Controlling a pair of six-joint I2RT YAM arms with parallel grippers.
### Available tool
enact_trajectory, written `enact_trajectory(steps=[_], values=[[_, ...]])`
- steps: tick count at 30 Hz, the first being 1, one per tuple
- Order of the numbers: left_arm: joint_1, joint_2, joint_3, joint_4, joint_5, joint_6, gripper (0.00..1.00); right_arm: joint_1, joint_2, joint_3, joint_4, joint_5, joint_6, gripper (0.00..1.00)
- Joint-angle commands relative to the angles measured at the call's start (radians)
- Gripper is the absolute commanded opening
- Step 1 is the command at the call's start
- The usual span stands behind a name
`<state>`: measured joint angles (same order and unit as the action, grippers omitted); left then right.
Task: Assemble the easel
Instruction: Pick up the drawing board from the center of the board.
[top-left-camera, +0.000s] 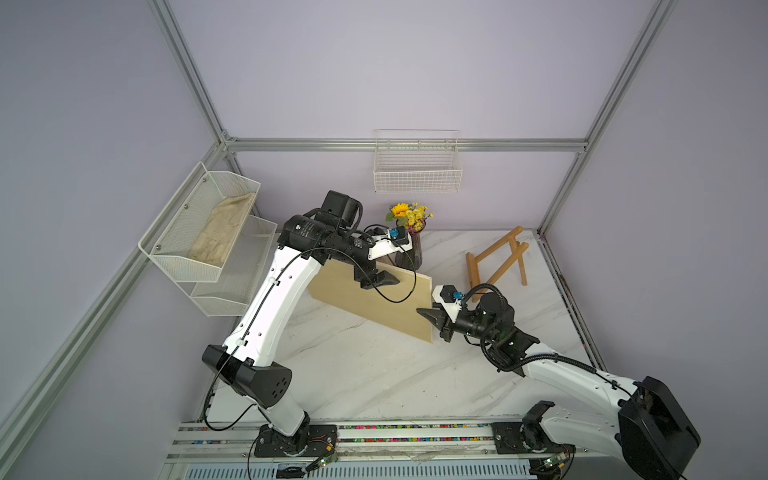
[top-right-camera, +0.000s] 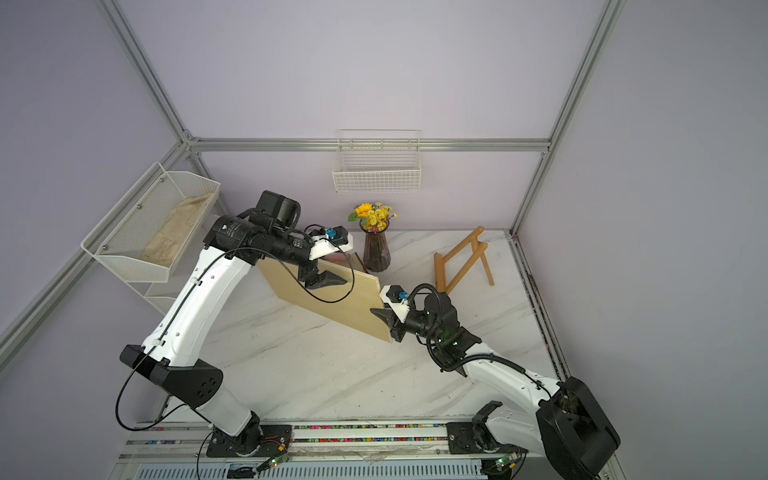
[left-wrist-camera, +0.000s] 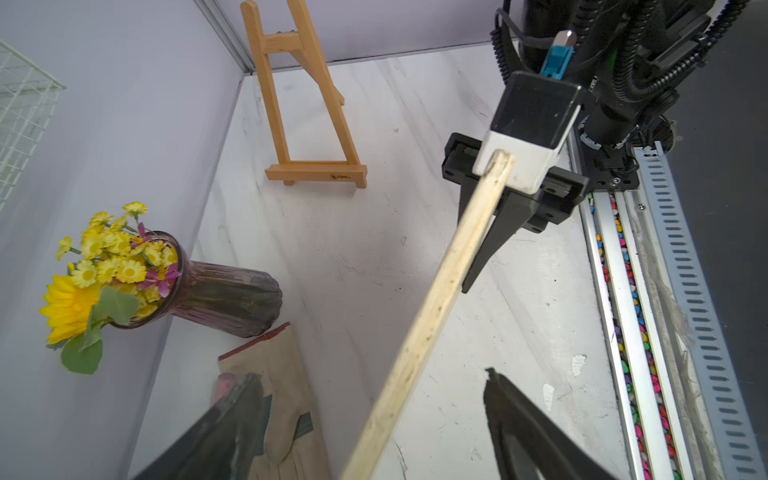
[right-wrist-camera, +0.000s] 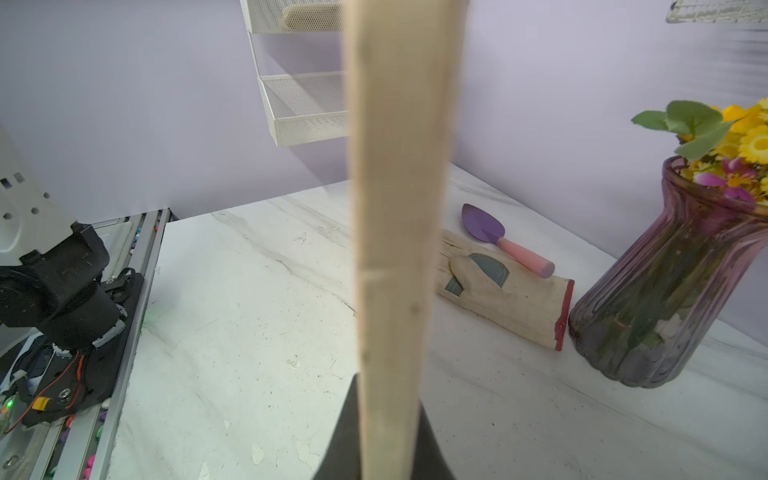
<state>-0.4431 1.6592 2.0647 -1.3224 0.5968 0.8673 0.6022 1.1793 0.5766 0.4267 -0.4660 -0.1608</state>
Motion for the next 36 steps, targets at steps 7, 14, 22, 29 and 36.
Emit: enact_trajectory(steps=[7, 14, 22, 29, 36], values=[[-0.041, 0.028, 0.032, -0.054, -0.031, 0.040, 0.77, -0.029, 0.038, 0.042, 0.073, -0.055, -0.052, 0.00], [-0.083, 0.028, -0.011, -0.025, -0.100, 0.054, 0.70, -0.048, 0.058, 0.057, 0.055, -0.104, -0.044, 0.00], [-0.111, 0.027, -0.041, 0.003, -0.150, 0.066, 0.64, -0.062, 0.060, 0.054, 0.050, -0.136, -0.037, 0.00], [-0.119, 0.038, -0.056, 0.022, -0.156, 0.079, 0.55, -0.062, 0.056, 0.052, 0.047, -0.159, -0.030, 0.00], [-0.123, 0.048, -0.067, 0.039, -0.170, 0.083, 0.46, -0.061, 0.041, 0.054, 0.049, -0.176, -0.013, 0.00]])
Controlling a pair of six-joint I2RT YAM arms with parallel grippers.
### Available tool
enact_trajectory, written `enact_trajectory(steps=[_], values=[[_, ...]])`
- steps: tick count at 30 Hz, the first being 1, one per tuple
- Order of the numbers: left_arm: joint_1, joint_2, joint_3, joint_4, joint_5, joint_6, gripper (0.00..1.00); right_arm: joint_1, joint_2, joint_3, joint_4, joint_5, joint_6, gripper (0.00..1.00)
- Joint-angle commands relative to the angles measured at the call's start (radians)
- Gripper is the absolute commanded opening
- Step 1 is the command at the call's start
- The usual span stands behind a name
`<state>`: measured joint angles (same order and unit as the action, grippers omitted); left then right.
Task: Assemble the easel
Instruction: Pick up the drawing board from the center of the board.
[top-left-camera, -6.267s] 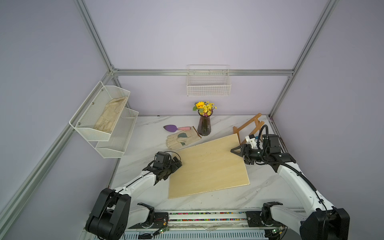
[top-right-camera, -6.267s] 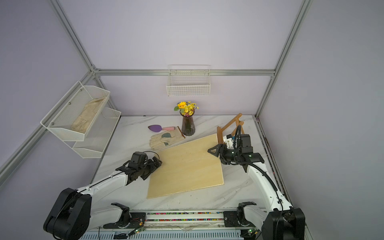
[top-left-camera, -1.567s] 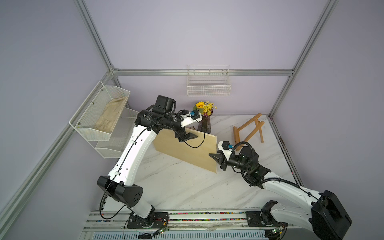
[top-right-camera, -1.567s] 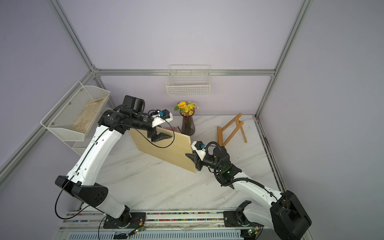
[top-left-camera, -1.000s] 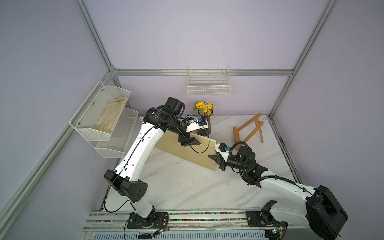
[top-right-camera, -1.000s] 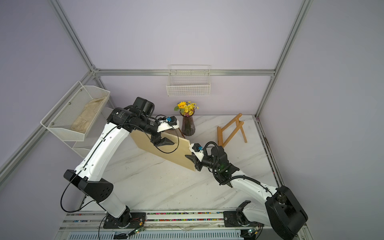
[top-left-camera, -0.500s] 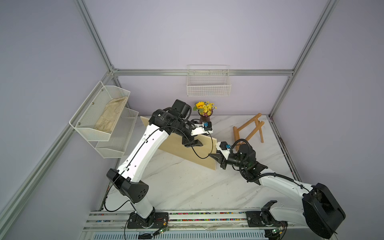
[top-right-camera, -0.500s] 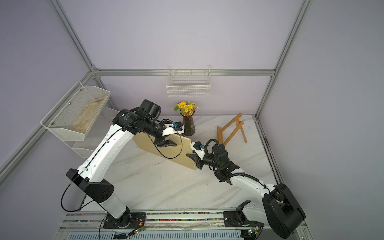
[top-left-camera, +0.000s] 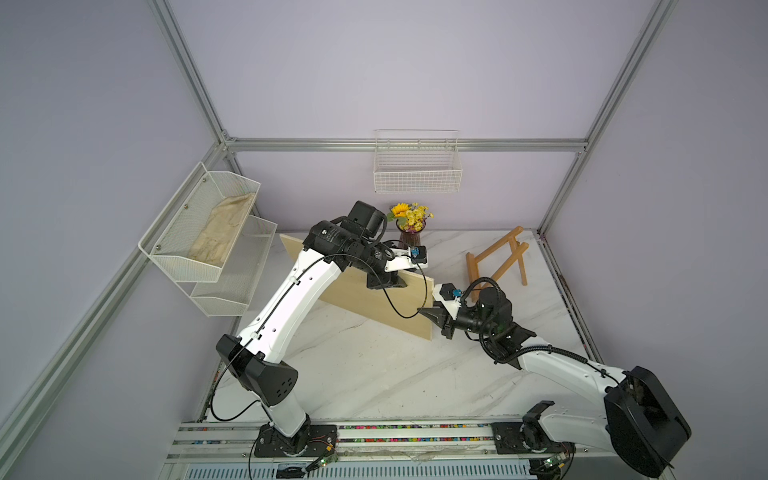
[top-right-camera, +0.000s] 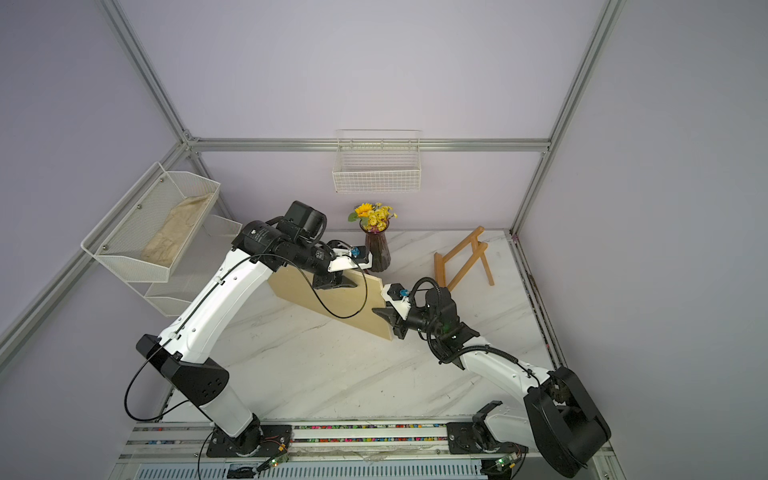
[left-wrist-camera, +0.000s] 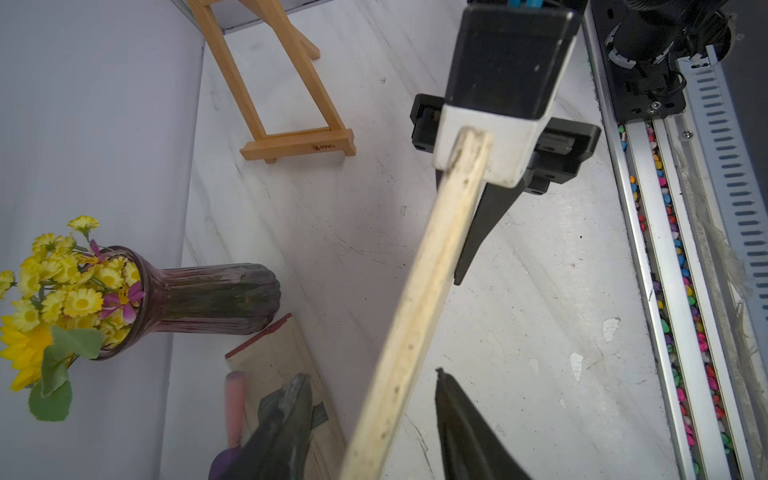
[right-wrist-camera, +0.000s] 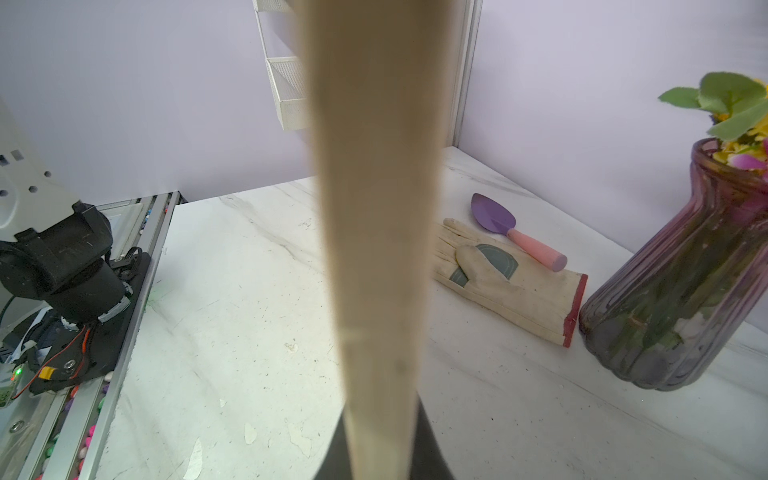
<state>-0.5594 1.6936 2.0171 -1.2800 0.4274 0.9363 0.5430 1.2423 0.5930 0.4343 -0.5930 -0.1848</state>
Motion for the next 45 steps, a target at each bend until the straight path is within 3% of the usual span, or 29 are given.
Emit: enact_trajectory(steps=[1, 7, 11, 14, 17, 23, 28, 41, 45], values=[[-0.007, 0.014, -0.022, 0.003, -0.002, 0.013, 0.44, -0.002, -0.026, 0.037, 0.041, -0.047, 0.013, 0.00], [-0.007, 0.013, -0.024, 0.014, -0.013, 0.013, 0.38, -0.003, -0.057, 0.030, 0.043, -0.043, 0.019, 0.00], [-0.007, 0.011, -0.027, 0.014, 0.006, 0.012, 0.24, -0.002, -0.073, 0.020, 0.051, -0.043, 0.035, 0.00], [-0.008, 0.015, -0.029, 0.015, 0.007, 0.015, 0.19, -0.003, -0.079, 0.014, 0.070, -0.057, 0.062, 0.00], [-0.008, 0.018, -0.030, 0.015, 0.020, 0.016, 0.01, -0.002, -0.085, 0.007, 0.102, -0.076, 0.097, 0.00], [-0.008, 0.019, -0.026, 0.012, 0.030, 0.026, 0.00, -0.003, -0.101, 0.004, 0.146, -0.113, 0.160, 0.00], [-0.008, 0.021, -0.020, 0.004, 0.063, 0.028, 0.00, -0.003, -0.097, -0.004, 0.194, -0.122, 0.206, 0.15], [-0.034, 0.029, -0.023, -0.003, 0.048, 0.024, 0.00, -0.002, -0.069, 0.018, 0.258, -0.147, 0.269, 0.33], [-0.042, 0.032, -0.023, -0.002, 0.046, 0.023, 0.00, -0.003, -0.069, 0.059, 0.184, -0.184, 0.247, 0.36]])
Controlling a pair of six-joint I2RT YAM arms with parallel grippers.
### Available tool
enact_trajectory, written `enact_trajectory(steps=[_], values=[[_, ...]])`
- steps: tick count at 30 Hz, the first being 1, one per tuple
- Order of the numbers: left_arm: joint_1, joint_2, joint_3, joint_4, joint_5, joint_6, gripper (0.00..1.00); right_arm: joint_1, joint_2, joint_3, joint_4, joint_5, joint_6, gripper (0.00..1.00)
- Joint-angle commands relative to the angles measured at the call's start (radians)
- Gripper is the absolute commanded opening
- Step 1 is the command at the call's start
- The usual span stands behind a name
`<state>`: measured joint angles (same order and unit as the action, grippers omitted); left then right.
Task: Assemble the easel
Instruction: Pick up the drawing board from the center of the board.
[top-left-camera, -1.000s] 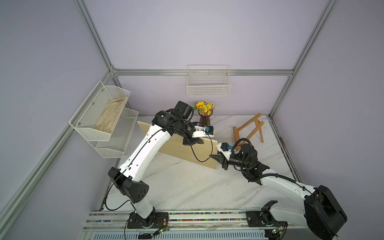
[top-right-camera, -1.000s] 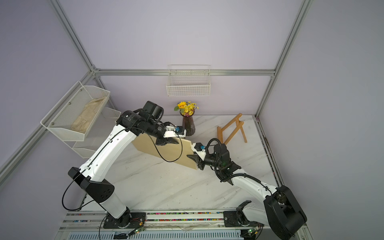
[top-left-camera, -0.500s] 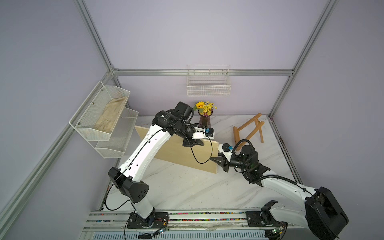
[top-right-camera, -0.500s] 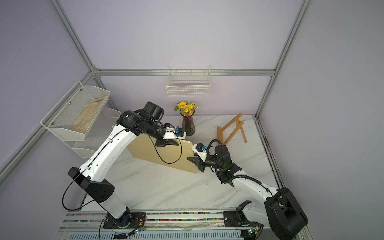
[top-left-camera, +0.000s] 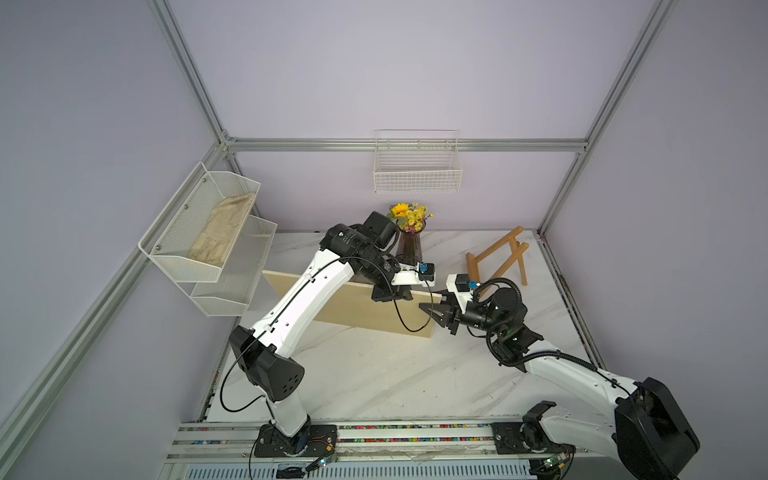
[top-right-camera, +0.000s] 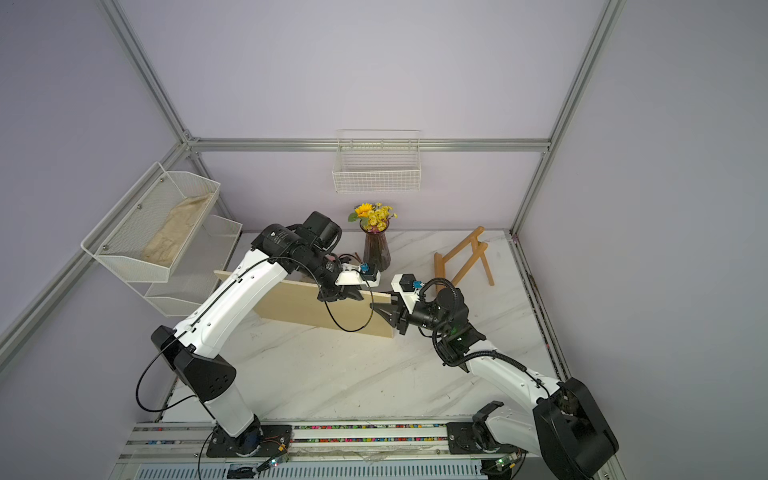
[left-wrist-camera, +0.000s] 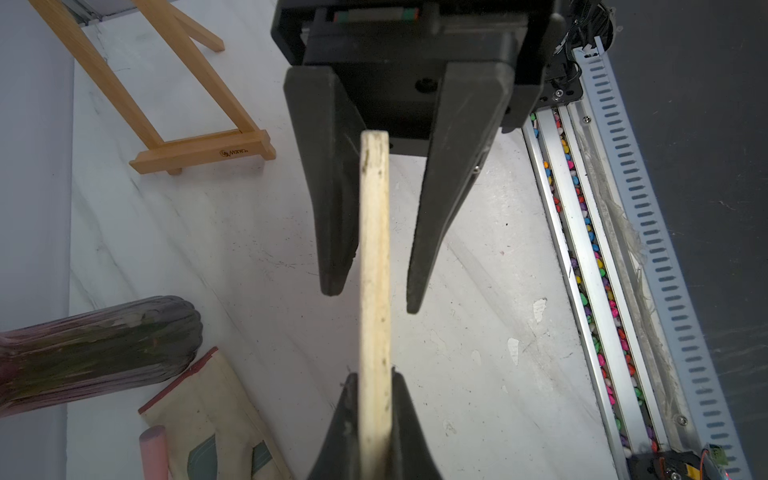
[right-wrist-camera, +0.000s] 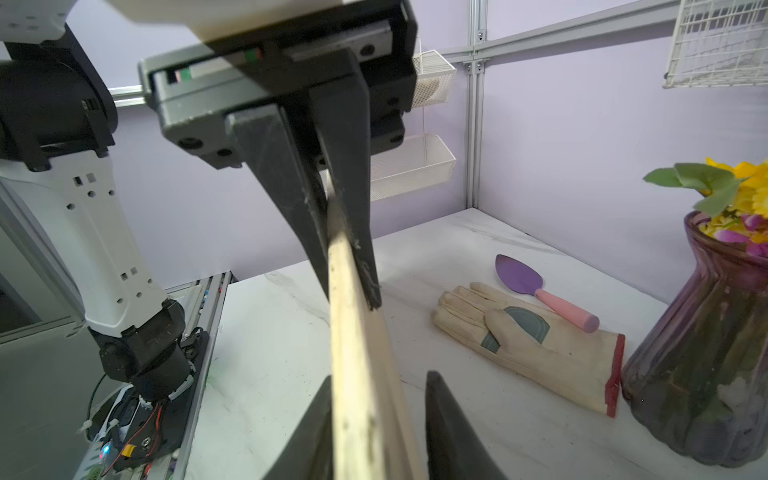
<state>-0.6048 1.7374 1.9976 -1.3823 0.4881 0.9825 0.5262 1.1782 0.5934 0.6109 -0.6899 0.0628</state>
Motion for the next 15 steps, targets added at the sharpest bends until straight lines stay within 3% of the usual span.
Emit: enact_trajectory(steps=[1, 6, 15], values=[[0.004, -0.013, -0.003, 0.100, -0.015, -0.023, 0.00, 0.014, -0.006, 0.076, -0.022, -0.099, -0.010, 0.37], [-0.001, -0.016, -0.003, 0.104, -0.013, -0.033, 0.00, 0.014, -0.013, 0.117, -0.127, -0.109, -0.056, 0.35], [-0.003, -0.041, -0.035, 0.150, 0.007, -0.067, 0.00, 0.014, 0.002, 0.210, -0.340, -0.118, -0.139, 0.15]])
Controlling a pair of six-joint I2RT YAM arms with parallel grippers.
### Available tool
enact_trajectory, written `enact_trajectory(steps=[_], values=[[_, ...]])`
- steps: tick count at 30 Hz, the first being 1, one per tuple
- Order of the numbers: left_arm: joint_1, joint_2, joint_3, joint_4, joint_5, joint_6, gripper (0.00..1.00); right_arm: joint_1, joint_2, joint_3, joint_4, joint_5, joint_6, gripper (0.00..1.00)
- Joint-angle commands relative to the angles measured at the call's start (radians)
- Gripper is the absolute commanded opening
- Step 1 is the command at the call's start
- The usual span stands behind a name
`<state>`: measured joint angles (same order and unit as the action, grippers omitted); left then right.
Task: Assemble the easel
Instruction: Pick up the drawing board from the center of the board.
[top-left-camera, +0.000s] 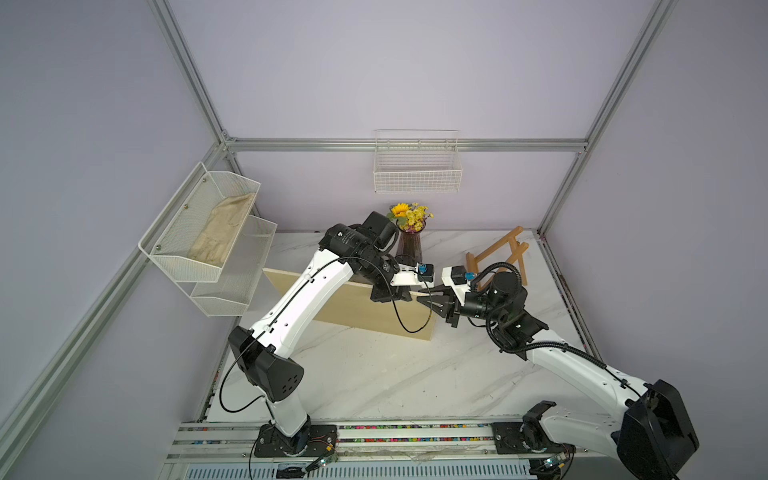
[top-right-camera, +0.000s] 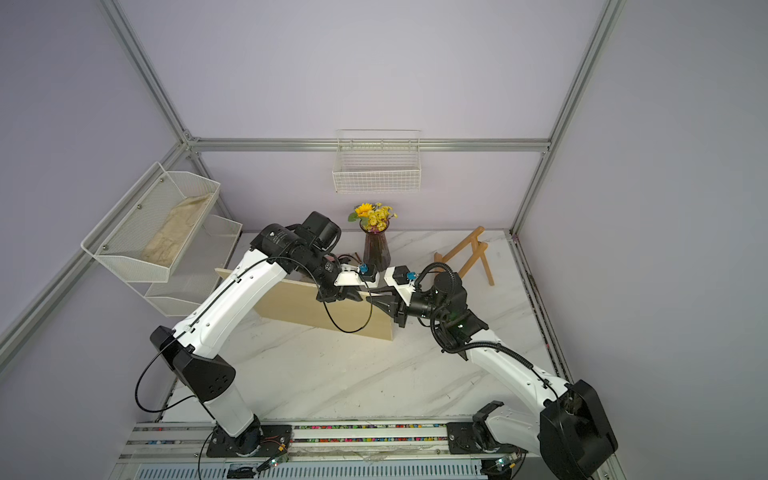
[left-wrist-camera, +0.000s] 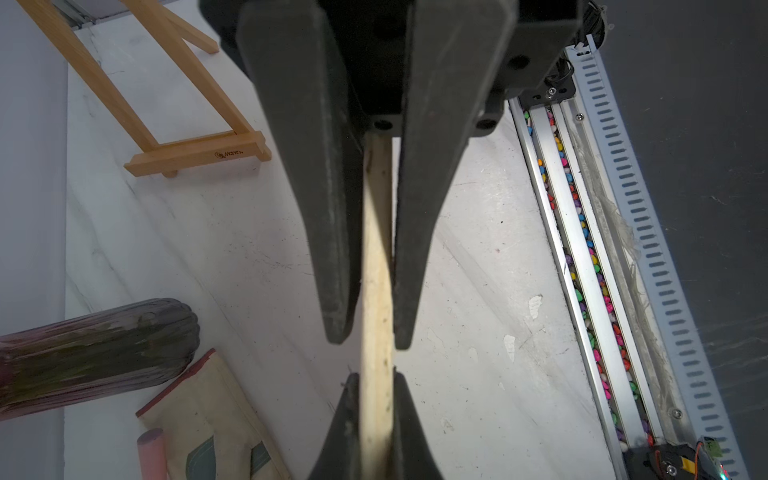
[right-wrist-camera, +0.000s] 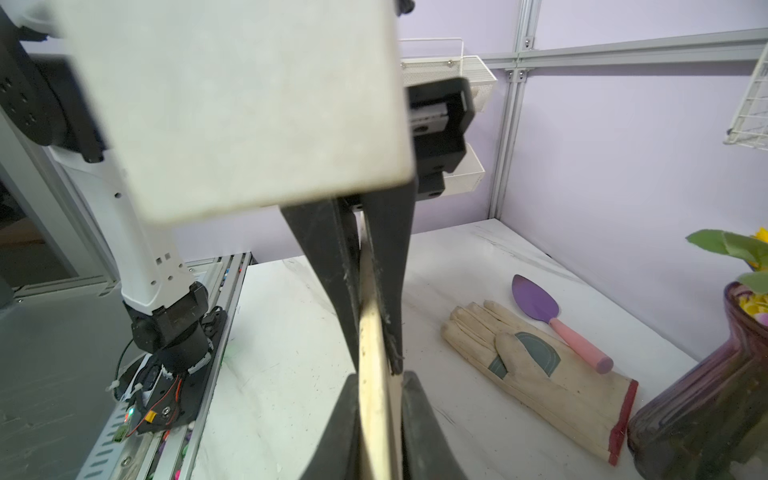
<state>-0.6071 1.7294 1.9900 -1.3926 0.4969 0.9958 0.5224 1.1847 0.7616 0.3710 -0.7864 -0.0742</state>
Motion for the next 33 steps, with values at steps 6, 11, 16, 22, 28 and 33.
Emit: enact_trajectory(steps=[6, 11, 16, 22, 28, 33], values=[[0.000, -0.059, -0.062, 0.212, 0.006, -0.112, 0.04, 0.018, -0.020, 0.046, -0.145, 0.019, -0.003, 0.00], [0.000, -0.086, -0.089, 0.256, 0.028, -0.148, 0.31, 0.018, -0.042, 0.053, -0.211, 0.064, -0.024, 0.00], [0.000, -0.157, -0.178, 0.399, 0.011, -0.262, 0.64, 0.018, -0.064, 0.077, -0.300, 0.107, -0.047, 0.00], [0.000, -0.336, -0.382, 0.735, -0.123, -0.557, 0.85, 0.018, -0.095, 0.074, -0.344, 0.134, -0.072, 0.00], [0.007, -0.456, -0.472, 0.825, -0.563, -0.923, 0.94, 0.021, -0.109, 0.091, -0.405, 0.148, -0.082, 0.00], [0.080, -0.541, -0.525, 0.766, -0.751, -1.136, 0.98, 0.029, -0.115, 0.105, -0.453, 0.159, -0.096, 0.00]])
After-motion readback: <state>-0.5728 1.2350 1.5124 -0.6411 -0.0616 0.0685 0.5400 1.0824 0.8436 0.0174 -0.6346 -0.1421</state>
